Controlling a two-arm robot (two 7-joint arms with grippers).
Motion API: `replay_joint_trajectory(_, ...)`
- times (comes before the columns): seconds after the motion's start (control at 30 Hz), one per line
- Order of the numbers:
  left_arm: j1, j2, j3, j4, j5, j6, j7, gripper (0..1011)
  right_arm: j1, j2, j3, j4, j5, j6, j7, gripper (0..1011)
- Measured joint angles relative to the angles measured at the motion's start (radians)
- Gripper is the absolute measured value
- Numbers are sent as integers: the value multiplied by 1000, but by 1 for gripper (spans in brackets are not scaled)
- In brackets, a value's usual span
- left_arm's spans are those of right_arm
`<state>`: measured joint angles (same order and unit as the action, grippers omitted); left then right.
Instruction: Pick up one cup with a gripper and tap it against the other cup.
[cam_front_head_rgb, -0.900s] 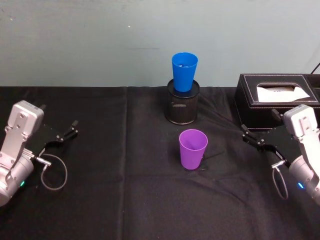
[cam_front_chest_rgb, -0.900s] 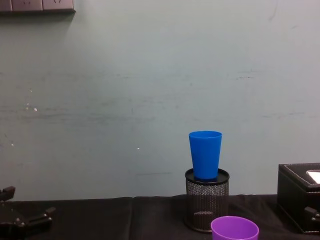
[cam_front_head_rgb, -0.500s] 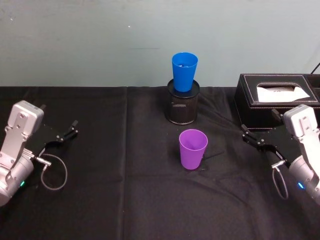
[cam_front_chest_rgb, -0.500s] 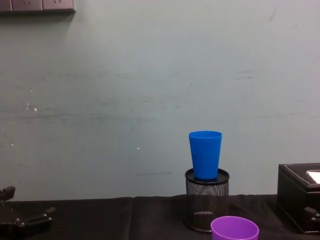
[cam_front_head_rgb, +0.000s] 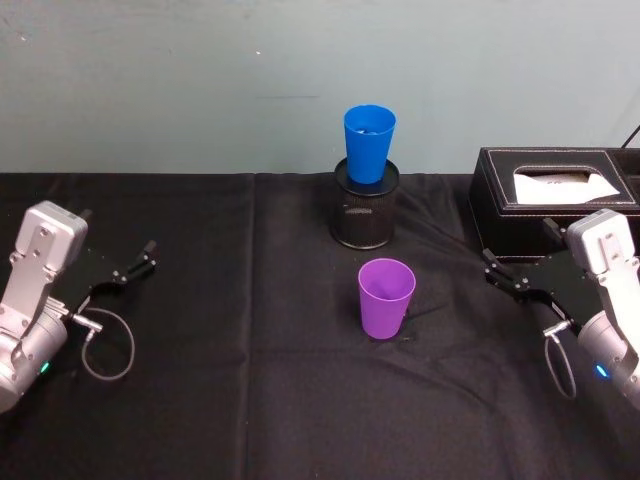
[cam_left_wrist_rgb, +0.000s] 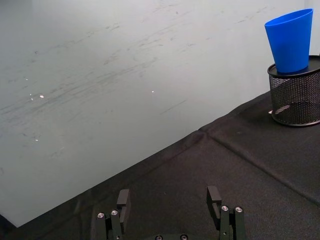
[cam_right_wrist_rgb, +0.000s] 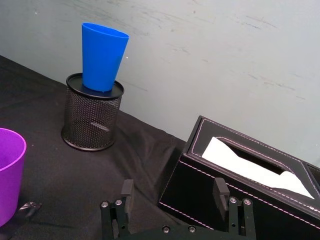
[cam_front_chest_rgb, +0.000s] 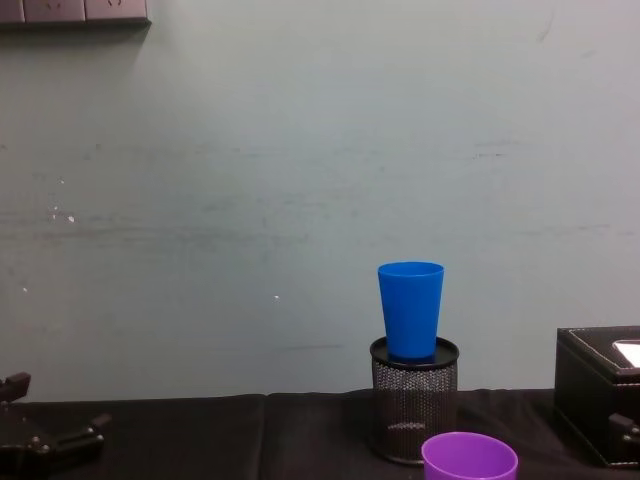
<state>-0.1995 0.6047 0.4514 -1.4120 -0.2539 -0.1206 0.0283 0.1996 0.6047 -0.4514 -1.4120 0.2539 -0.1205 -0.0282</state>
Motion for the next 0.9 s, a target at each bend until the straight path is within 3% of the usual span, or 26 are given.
replay_joint_trajectory(0.13,0,0,0,0,0,0,0,1000,0,0,0,0,0,0,0,1003)
replay_joint_trajectory(0.3,0,0,0,0,0,0,0,1000,-29,-30,-4,-1,6,-31,34,1003)
replay_joint_trajectory(0.57,0,0,0,0,0,0,0,1000,-99,-79,-3,-15,95,-92,137,1003)
replay_joint_trajectory(0.9,0,0,0,0,0,0,0,1000,-134,-106,-10,-44,116,-101,203,1003)
